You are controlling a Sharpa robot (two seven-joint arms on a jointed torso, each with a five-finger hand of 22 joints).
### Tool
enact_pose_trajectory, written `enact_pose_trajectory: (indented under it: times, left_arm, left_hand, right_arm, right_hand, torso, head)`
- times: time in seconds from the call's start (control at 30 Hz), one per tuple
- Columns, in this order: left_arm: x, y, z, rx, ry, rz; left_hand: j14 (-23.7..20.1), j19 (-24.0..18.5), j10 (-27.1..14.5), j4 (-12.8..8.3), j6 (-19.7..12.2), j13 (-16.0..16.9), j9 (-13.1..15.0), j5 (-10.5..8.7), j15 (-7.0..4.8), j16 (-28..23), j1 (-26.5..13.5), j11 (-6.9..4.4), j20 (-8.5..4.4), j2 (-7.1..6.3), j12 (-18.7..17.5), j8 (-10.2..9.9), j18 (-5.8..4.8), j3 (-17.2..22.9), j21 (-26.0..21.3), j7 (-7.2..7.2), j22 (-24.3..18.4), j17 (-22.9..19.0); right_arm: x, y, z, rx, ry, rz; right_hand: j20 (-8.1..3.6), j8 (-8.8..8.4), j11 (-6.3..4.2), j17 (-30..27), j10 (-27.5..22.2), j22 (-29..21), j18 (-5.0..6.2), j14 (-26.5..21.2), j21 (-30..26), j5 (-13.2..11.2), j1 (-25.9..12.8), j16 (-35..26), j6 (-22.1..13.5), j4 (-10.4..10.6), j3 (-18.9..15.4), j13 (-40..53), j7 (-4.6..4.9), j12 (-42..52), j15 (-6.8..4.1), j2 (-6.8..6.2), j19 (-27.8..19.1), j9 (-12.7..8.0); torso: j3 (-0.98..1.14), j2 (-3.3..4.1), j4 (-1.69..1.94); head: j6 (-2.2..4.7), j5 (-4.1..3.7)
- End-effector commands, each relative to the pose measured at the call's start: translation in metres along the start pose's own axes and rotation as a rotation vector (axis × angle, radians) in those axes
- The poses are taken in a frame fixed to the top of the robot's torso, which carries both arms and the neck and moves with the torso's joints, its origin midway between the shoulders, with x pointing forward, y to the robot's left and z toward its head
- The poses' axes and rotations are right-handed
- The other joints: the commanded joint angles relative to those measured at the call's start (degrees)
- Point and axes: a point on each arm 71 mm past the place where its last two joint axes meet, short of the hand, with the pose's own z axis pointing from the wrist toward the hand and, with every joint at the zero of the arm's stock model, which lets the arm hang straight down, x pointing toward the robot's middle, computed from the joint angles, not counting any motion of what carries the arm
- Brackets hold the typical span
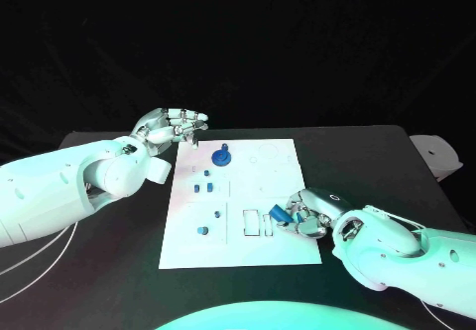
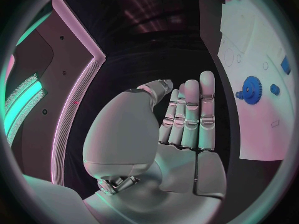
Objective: Assemble the parts on the task board
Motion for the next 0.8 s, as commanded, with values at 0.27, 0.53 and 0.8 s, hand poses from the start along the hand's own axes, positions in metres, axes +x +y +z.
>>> enact_pose_trajectory:
  times: [0.27, 0.53, 0.8]
  left_arm:
    - [0.004, -0.001, 0.001, 0.003, 0.022, -0.010]
    - [0.004, -0.001, 0.002, 0.003, 0.024, -0.011]
    - [0.006, -0.001, 0.002, 0.004, 0.028, -0.012]
  left_hand:
    - [-0.3, -0.4, -0.4, 0.2, -0.4, 0.1, -0.1, 0.26, 0.00, -0.3, -0.4, -0.09, 0.02, 0.06, 0.3, -0.1, 0.37, 0.2, -0.2, 0.12, 0.0, -0.1]
    - [-0.3, -0.4, -0.4, 0.2, -0.4, 0.1, -0.1, 0.26, 0.00, -0.3, -0.4, -0.09, 0.02, 0.06, 0.3, -0.1, 0.37, 0.2, -0.2, 0.12, 0.0, -0.1]
    - [-0.3, -0.4, -0.4, 0.2, -0.4, 0.1, -0.1, 0.26, 0.00, -0.3, -0.4, -0.09, 0.02, 0.06, 0.3, -0.1, 0.37, 0.2, -0.2, 0.12, 0.0, -0.1]
  right_arm:
    - [-0.016, 0.011, -0.010, 0.002, -0.098, 0.121]
    - [-0.018, 0.019, -0.010, -0.007, -0.080, 0.169]
    - [-0.004, 0.033, -0.002, -0.031, 0.038, 0.178]
  right_hand:
    - [-0.65, 0.82, -0.40, 7.7, 0.9, 14.6, -0.90, 4.6, 1.4, 2.0, 2.2, 0.5, 2.7, -1.3, 6.7, 2.2, -1.44, 0.8, -0.65, 0.67, 5.5, 0.5]
    - [-0.71, 0.91, -0.46, 7.9, 1.2, 14.6, -0.94, 4.7, 1.6, 2.0, 1.1, 0.5, 3.0, -0.7, 7.8, 2.4, -1.51, 1.1, -0.71, 0.22, 5.5, 0.5]
    - [-0.65, 0.97, -0.32, 7.8, 1.4, 14.6, -0.92, 4.7, 1.4, 3.5, -3.5, 0.5, 3.3, 0.5, 8.1, 2.4, -1.37, 0.8, -0.61, -0.58, 5.5, 0.7]
  torso:
    - [-0.03, 0.00, 0.04]
    - [-0.03, 0.04, 0.08]
    - [-0.03, 0.05, 0.06]
  head:
    - [0.20, -0.13]
    - [0.11, 0.03]
    - [-0.12, 0.09]
